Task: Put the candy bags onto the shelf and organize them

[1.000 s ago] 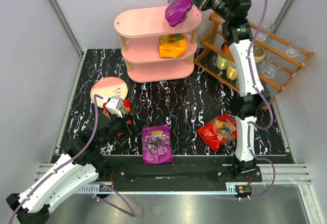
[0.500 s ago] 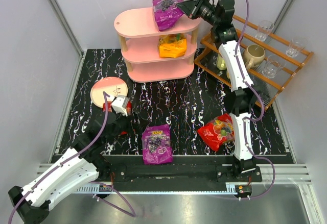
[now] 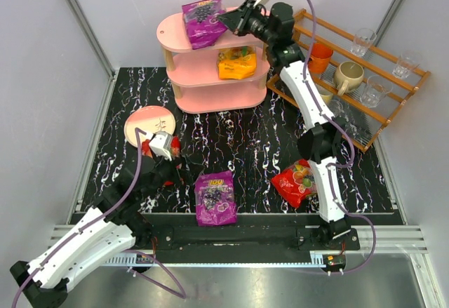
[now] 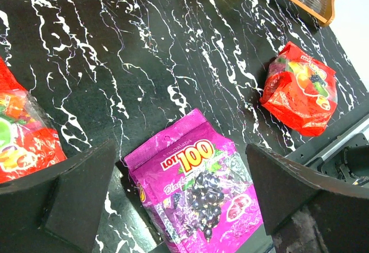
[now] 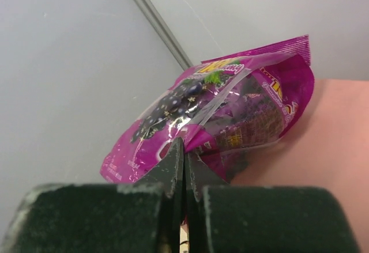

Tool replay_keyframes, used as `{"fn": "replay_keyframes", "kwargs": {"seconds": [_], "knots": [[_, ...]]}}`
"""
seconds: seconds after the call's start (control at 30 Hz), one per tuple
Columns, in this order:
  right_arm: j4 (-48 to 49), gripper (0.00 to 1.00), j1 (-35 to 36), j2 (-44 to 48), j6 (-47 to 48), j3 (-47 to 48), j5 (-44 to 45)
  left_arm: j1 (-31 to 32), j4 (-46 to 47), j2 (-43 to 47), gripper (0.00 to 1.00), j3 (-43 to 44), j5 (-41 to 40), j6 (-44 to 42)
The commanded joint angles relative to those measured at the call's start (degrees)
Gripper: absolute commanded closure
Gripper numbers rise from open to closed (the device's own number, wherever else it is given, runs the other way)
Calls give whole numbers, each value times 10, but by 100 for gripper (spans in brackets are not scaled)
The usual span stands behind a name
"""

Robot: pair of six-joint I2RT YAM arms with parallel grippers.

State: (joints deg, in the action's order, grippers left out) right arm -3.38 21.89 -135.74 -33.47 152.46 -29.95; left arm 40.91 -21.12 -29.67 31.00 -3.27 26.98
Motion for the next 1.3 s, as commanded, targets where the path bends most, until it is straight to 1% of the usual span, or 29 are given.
{"fn": "replay_keyframes", "kwargs": {"seconds": [0.0, 0.17, 0.33, 0.37, 0.4, 0.43, 0.5, 0.53, 0.6, 0.63, 0.73, 0.77, 0.8, 0.83, 0.87, 0.93, 0.97, 1.03, 1.07, 1.13, 1.17, 1.23, 1.27], "knots": [[-2, 100, 40, 6, -3, -34, 86, -2, 0, 21, 1, 3, -15, 0], [21, 100, 57, -5, -22, -36, 151, -3, -23, 50, 1, 3, -31, 4], [29, 100, 62, -9, -37, -45, 162, -3, -37, 63, 1, 4, -35, 7], [48, 100, 64, -8, -35, -46, 158, -3, -37, 63, 1, 4, -36, 8], [50, 98, 64, -6, -33, -49, 152, -3, -38, 64, 1, 5, -36, 8], [59, 69, 64, -4, -30, -52, 141, -3, -39, 65, 1, 5, -36, 8], [70, 53, 63, 13, -19, -65, 125, -3, -40, 64, 1, 8, -37, 7], [75, 43, 63, 24, -11, -70, 124, -3, -44, 64, 1, 14, -38, 5], [77, 37, 63, 58, 18, -85, 122, -3, -49, 64, 1, 22, -44, 4], [77, 30, 64, 71, 28, -93, 122, -3, -53, 65, 1, 26, -46, 2], [81, 25, 63, 138, 69, -139, 127, -3, -60, 70, 1, 38, -55, 1], [86, 23, 64, 158, 80, -176, 132, -3, -62, 74, 1, 42, -57, 1], [105, 22, 64, 199, 96, -199, 134, -3, -66, 76, 1, 45, -60, 2], [114, 20, 64, 222, 104, -223, 140, -3, -66, 80, 1, 48, -61, 1], [121, 18, 63, 261, 111, -263, 149, -3, -67, 80, 1, 50, -62, 3], [119, 17, 63, 300, 132, -300, 151, -3, -71, 84, 1, 53, -64, 6], [116, 16, 64, 344, 136, -353, 153, -3, -73, 84, 1, 55, -64, 6], [122, 16, 62, 402, 134, -434, 159, -3, -77, 85, 1, 56, -66, 8], [124, 16, 65, 466, 131, -533, 176, -3, -79, 86, 1, 56, -68, 10], [115, 16, 72, 532, 119, -638, 201, -3, -81, 88, 1, 56, -74, 14], [108, 16, 81, 598, 119, -739, 238, -3, -81, 88, 1, 55, -75, 16], [89, 14, 115, 665, 121, -839, 285, -3, -80, 87, 1, 54, -72, 19], [78, 14, 126, 721, 106, -923, 294, -3, -80, 85, 1, 56, -70, 18]]}}
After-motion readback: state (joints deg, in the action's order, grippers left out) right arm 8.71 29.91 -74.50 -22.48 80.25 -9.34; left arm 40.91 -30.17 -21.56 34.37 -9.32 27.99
